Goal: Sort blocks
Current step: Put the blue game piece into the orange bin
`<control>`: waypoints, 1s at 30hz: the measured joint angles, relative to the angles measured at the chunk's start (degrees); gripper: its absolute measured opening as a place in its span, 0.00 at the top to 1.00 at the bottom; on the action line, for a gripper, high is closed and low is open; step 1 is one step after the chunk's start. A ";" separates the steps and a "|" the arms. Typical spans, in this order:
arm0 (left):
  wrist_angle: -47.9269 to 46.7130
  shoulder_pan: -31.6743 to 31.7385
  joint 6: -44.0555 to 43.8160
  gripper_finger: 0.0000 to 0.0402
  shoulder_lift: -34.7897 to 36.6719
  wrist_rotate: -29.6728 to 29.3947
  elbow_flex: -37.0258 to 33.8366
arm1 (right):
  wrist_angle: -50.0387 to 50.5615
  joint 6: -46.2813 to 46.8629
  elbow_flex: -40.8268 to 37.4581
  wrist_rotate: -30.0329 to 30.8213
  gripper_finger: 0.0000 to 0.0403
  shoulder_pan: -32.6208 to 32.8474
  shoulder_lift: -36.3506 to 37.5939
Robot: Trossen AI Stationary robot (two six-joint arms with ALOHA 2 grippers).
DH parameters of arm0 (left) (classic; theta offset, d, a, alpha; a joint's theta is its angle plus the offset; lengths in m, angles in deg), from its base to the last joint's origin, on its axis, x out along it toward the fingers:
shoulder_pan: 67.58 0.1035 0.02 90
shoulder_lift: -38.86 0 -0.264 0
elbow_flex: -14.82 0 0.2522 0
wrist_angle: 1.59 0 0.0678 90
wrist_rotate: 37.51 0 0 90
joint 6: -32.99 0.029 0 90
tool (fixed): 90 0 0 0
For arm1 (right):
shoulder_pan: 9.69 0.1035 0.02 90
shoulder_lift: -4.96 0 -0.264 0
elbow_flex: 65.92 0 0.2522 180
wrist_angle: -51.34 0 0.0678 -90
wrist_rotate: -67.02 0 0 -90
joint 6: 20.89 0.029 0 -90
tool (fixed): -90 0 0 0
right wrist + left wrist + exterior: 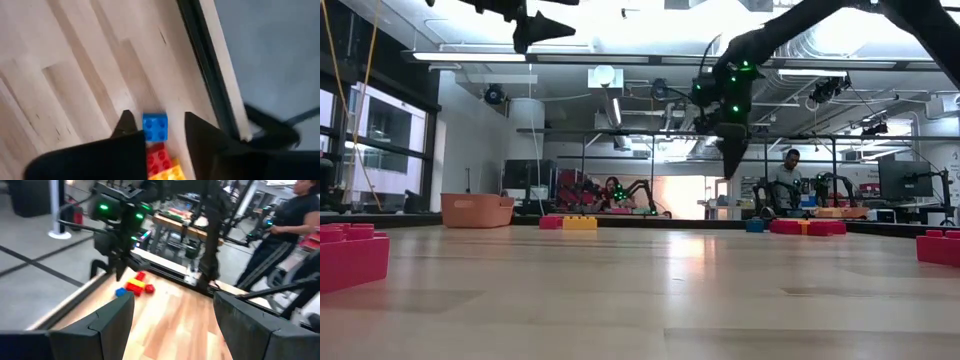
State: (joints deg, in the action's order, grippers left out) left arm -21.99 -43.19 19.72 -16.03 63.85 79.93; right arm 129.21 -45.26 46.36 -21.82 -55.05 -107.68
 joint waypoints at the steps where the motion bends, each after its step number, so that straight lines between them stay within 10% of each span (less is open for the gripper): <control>1: -0.01 -0.28 0.00 0.36 -0.12 0.35 0.00 | 0.79 1.36 0.00 -0.69 0.81 -0.88 -0.24; 12: 0.55 -2.55 -1.62 0.36 -0.40 0.43 -0.02 | 5.26 6.00 -0.02 -2.84 0.44 -5.92 -3.39; 30: 7.64 -4.04 -13.17 0.36 -0.40 -0.15 -0.04 | 6.83 8.28 0.04 2.22 0.47 -5.56 -12.10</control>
State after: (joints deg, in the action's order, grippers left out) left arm -14.35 -47.22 6.54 -16.42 63.70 79.89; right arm 136.05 -36.98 46.40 -19.61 -60.61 -119.78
